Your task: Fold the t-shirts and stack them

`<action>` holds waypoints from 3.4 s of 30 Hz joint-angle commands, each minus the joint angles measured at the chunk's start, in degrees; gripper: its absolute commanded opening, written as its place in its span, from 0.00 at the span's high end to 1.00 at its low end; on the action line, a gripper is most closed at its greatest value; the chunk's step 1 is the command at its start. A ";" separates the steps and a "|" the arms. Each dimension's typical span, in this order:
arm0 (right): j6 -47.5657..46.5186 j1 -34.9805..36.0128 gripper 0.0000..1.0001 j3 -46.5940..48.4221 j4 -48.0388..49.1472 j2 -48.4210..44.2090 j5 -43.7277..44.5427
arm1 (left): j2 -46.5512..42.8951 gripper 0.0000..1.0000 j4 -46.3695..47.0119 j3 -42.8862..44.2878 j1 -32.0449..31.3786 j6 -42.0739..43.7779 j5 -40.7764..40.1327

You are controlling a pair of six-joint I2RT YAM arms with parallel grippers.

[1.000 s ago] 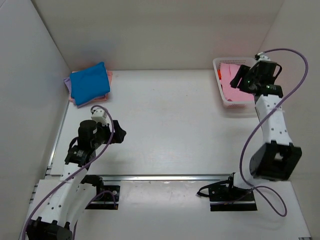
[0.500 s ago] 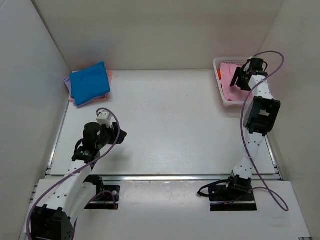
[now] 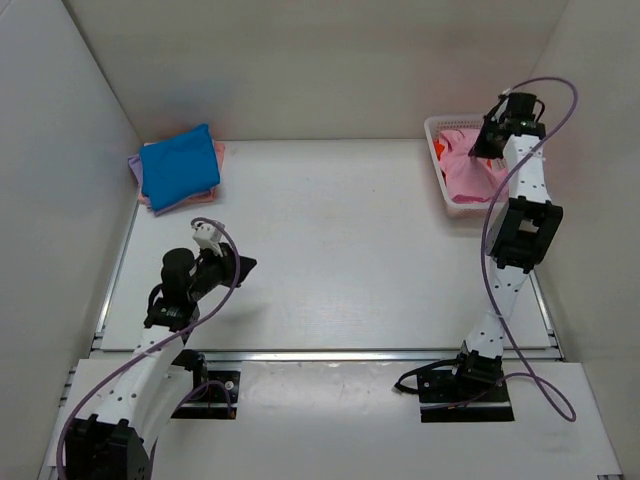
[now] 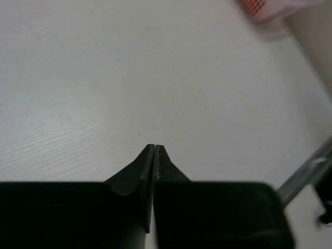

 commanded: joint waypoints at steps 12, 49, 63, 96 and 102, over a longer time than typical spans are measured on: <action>9.93 26.19 1.00 -39.75 20.05 -65.03 -3.51 | -18.62 0.38 8.74 -4.57 -0.14 -11.05 8.12; 16.35 31.50 0.45 -97.43 19.89 -66.65 -2.42 | 23.02 0.34 19.54 0.18 -20.96 -20.80 -15.07; 16.98 33.17 1.00 -98.68 27.19 -60.57 -11.47 | 45.01 1.00 21.57 14.16 -21.24 -22.82 -6.48; 19.35 20.69 1.00 -90.77 22.53 -87.83 -17.54 | 33.30 0.45 20.69 12.91 -34.14 -24.23 -12.43; 19.34 17.61 1.00 -91.73 22.52 -88.71 -20.27 | 44.20 0.35 25.96 15.82 -38.29 -28.36 -13.67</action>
